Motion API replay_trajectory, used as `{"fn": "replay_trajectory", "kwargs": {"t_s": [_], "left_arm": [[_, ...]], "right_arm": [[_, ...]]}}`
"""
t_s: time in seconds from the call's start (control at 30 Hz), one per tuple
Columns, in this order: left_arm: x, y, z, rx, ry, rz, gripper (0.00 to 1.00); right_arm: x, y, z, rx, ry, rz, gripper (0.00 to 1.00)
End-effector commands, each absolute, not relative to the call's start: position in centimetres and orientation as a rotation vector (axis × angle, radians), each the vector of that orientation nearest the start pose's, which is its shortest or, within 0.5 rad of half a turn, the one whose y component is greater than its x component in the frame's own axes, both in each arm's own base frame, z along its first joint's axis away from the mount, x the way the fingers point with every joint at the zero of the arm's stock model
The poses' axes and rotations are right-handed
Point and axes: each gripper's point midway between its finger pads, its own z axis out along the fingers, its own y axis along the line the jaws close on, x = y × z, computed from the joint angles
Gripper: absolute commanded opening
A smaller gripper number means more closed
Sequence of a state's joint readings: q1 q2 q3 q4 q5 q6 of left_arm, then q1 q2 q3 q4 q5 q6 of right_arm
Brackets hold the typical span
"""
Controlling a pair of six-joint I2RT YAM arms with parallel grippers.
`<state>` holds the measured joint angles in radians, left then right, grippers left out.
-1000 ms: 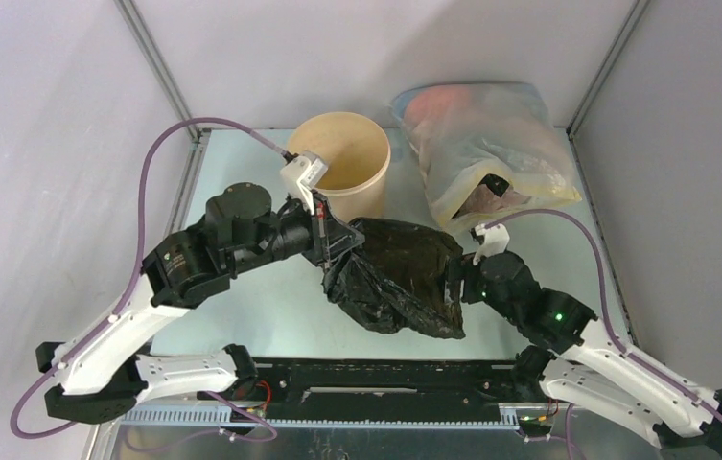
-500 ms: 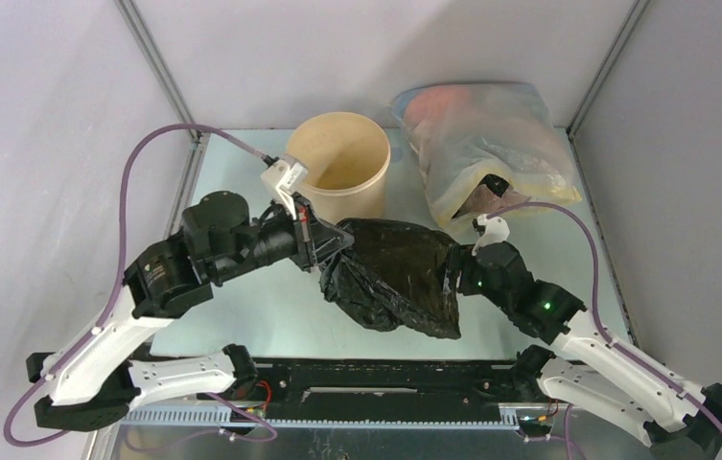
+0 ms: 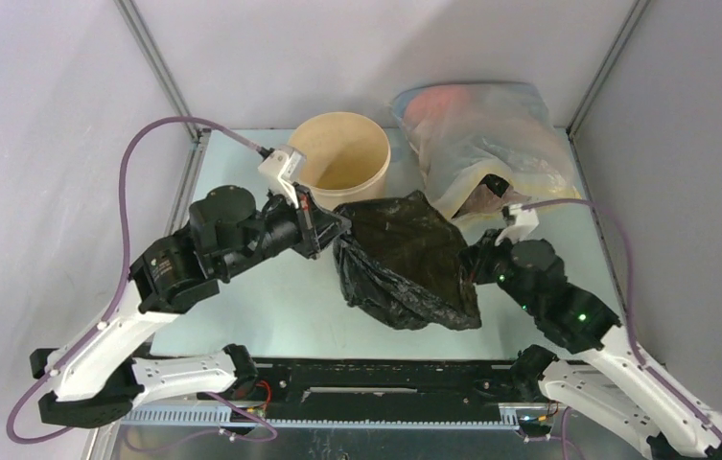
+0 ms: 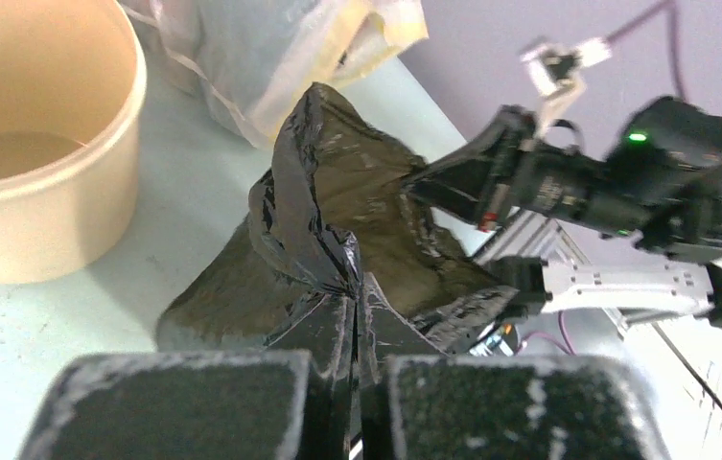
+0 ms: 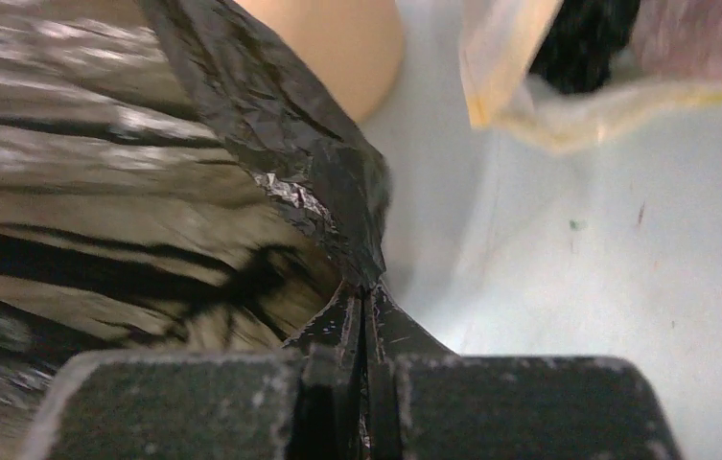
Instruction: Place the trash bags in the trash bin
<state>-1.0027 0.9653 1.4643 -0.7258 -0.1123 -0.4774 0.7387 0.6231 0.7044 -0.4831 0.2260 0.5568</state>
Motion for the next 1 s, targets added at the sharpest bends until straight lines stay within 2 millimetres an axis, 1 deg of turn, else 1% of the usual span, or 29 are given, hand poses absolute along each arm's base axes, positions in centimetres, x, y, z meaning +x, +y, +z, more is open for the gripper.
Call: {"fn": "replay_trajectory", "kwargs": {"t_s": [0.0, 0.03, 0.13, 0.27, 0.3, 0.37, 0.4, 0.43, 0.5, 0.53, 0.57, 0.63, 0.7, 0.77, 0.83, 0.87, 0.97], "left_arm": [[17.9, -22.5, 45.9, 0.274, 1.736, -0.877, 0.0], [17.9, -22.2, 47.3, 0.259, 1.705, -0.88, 0.0], [18.4, -20.5, 50.5, 0.219, 1.625, -0.835, 0.0], [19.5, -16.8, 54.5, 0.078, 1.508, -0.73, 0.0], [19.9, -14.8, 56.6, 0.006, 1.427, -0.686, 0.0], [20.2, -13.0, 58.3, -0.051, 1.352, -0.63, 0.0], [20.5, -12.3, 58.6, -0.079, 1.337, -0.597, 0.0], [20.7, -11.4, 59.5, -0.103, 1.302, -0.555, 0.0], [21.4, -9.9, 60.3, -0.156, 1.268, -0.467, 0.0], [21.7, -9.1, 60.7, -0.184, 1.253, -0.42, 0.0], [22.1, -8.5, 60.8, -0.207, 1.244, -0.37, 0.0], [22.7, -7.7, 61.1, -0.232, 1.233, -0.281, 0.0], [23.6, -7.4, 60.9, -0.262, 1.235, -0.221, 0.0], [24.9, -7.3, 60.2, -0.302, 1.249, -0.162, 0.0], [26.2, -7.1, 59.8, -0.337, 1.264, -0.109, 0.0], [27.0, -7.0, 59.6, -0.348, 1.273, -0.081, 0.0], [29.1, -7.5, 59.2, -0.347, 1.288, -0.058, 0.0]], "right_arm": [[21.2, 15.5, 31.1, -0.029, 1.81, 0.656, 0.0], [21.2, 15.5, 32.8, -0.039, 1.781, 0.661, 0.0], [21.4, 15.5, 37.7, -0.064, 1.691, 0.677, 0.0], [21.8, 16.2, 43.4, -0.104, 1.577, 0.699, 0.0], [21.9, 16.7, 46.9, -0.126, 1.49, 0.725, 0.0], [22.3, 17.2, 49.4, -0.147, 1.423, 0.732, 0.0], [22.7, 17.6, 50.4, -0.158, 1.397, 0.732, 0.0], [23.1, 18.1, 51.3, -0.173, 1.376, 0.731, 0.0], [24.3, 19.5, 52.6, -0.2, 1.358, 0.731, 0.0], [24.6, 20.1, 53.8, -0.216, 1.337, 0.742, 0.0], [25.1, 21.0, 54.3, -0.234, 1.331, 0.754, 0.0], [26.0, 22.7, 55.2, -0.27, 1.312, 0.785, 0.0], [27.1, 24.1, 55.8, -0.286, 1.304, 0.8, 0.0], [28.5, 25.3, 55.9, -0.294, 1.311, 0.801, 0.0], [30.2, 26.5, 55.5, -0.309, 1.335, 0.813, 0.0], [30.8, 26.6, 55.8, -0.307, 1.334, 0.819, 0.0], [33.5, 26.7, 55.4, -0.282, 1.362, 0.805, 0.0]]}}
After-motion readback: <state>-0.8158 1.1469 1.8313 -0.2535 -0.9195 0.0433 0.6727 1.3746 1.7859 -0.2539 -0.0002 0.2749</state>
